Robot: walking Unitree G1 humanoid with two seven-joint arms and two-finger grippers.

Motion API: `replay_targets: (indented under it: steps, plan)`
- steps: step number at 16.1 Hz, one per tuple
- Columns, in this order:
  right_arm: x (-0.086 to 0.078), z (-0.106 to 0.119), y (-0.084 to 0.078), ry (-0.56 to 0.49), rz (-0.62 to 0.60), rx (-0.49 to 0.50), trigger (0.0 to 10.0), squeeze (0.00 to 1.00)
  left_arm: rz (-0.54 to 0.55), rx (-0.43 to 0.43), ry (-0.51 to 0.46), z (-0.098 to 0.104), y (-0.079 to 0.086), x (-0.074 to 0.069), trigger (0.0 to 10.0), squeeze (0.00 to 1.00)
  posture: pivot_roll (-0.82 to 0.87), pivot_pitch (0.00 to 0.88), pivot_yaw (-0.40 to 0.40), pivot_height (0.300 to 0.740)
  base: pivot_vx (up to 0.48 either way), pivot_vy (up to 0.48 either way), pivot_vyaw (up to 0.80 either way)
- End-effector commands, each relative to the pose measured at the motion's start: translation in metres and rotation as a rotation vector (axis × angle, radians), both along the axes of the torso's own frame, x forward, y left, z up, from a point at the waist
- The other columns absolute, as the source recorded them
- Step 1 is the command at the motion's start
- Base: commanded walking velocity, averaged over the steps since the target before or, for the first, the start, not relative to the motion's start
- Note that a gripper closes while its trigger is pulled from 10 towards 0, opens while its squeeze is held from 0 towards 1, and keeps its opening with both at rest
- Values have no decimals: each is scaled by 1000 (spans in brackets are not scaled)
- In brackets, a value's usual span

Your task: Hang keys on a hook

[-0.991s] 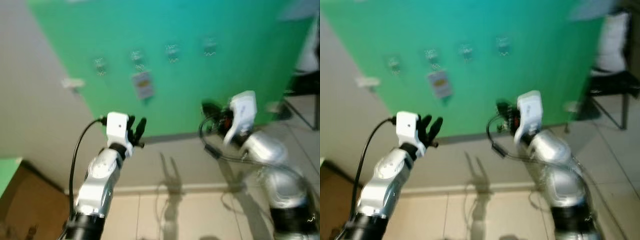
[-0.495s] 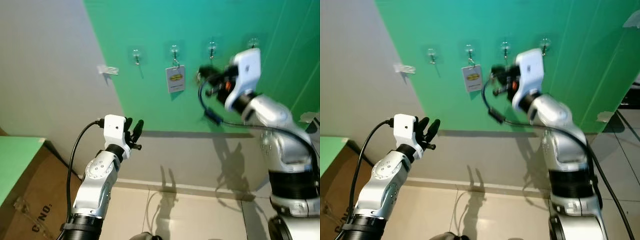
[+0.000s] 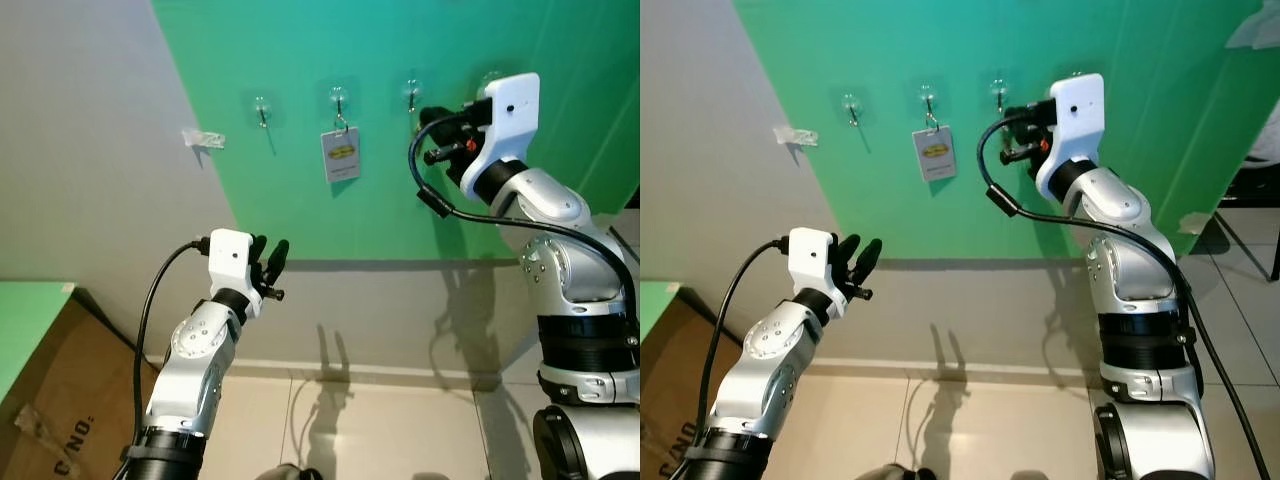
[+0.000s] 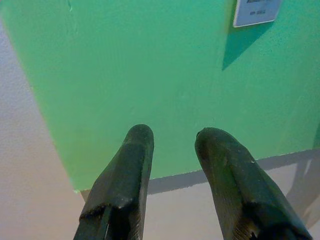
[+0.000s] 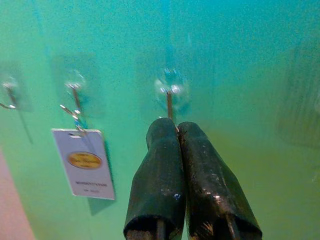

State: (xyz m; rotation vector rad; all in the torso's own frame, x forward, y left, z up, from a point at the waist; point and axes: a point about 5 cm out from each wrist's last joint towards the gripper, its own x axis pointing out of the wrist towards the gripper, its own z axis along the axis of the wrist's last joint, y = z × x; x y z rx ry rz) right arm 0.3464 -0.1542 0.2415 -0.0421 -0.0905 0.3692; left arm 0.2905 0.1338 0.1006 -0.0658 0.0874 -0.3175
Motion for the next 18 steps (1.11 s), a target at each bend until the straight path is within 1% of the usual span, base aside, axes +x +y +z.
replay_targets:
  steps: [1, 5, 13, 18]
  plan:
    - [4, 7, 1, -24, -12, 12, 0, 0, -2, 13, -6, 2, 3, 2, 10000, 0, -228, 0, 126, 740, 0, 0, 0]
    - [10, 5, 5, -17, -12, 16, 0, 0, -13, 16, -3, 1, 1, 1, 10000, 0, -222, 0, 120, 740, 0, 0, 0]
    - [14, 15, 3, -44, -20, 24, 0, 0, -9, 9, 7, -1, 1, 0, 10000, 0, -222, 0, 109, 740, 0, 0, 0]
    - [16, 21, 2, -16, -33, 124, 0, 0, -8, 3, 14, -2, 1, 0, 10000, 0, -225, 0, 114, 740, 0, 0, 0]
